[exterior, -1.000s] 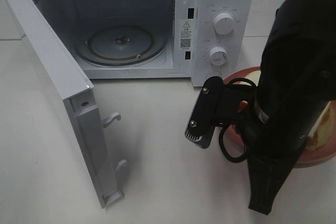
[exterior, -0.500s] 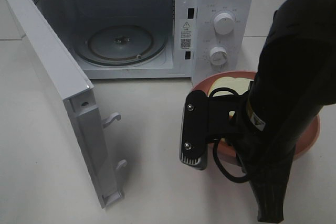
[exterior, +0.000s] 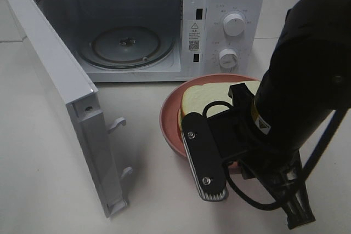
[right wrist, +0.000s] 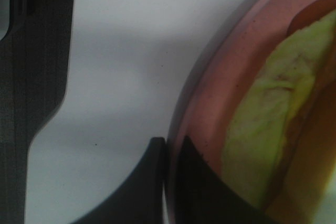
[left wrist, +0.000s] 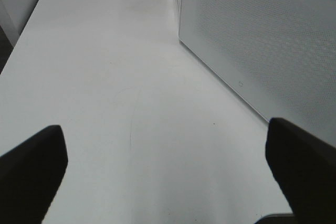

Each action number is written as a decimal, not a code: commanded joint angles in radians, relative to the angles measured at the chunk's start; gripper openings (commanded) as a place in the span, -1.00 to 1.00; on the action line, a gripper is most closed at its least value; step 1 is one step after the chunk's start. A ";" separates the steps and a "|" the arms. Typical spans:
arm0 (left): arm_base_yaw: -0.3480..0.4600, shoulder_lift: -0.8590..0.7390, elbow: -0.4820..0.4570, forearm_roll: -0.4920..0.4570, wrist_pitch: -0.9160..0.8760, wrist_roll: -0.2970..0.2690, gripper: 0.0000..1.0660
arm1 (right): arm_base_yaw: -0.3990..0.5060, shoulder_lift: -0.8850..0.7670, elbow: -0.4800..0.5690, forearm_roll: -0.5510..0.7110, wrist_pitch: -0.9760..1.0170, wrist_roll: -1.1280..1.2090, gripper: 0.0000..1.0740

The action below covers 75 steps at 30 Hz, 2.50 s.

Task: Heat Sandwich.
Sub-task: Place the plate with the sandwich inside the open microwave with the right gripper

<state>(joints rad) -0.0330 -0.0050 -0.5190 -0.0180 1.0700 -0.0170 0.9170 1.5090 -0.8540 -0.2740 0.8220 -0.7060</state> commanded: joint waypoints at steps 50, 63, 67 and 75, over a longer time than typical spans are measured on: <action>-0.001 -0.016 0.002 0.001 0.000 -0.002 0.83 | -0.173 0.120 -0.151 0.189 -0.231 -0.780 -1.00; -0.001 -0.016 0.002 0.001 0.000 -0.002 0.83 | -0.173 0.259 -0.299 0.199 -0.231 -0.788 -1.00; -0.001 -0.016 0.002 0.001 0.000 -0.002 0.83 | -0.173 0.305 -0.349 0.199 -0.227 -0.785 -1.00; -0.001 -0.016 0.002 0.001 0.000 -0.002 0.83 | -0.173 0.377 -0.440 0.202 -0.214 -0.770 -1.00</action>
<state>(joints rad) -0.0330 -0.0050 -0.5190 -0.0180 1.0700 -0.0170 0.7480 1.8870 -1.2830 -0.0780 0.6200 -1.4810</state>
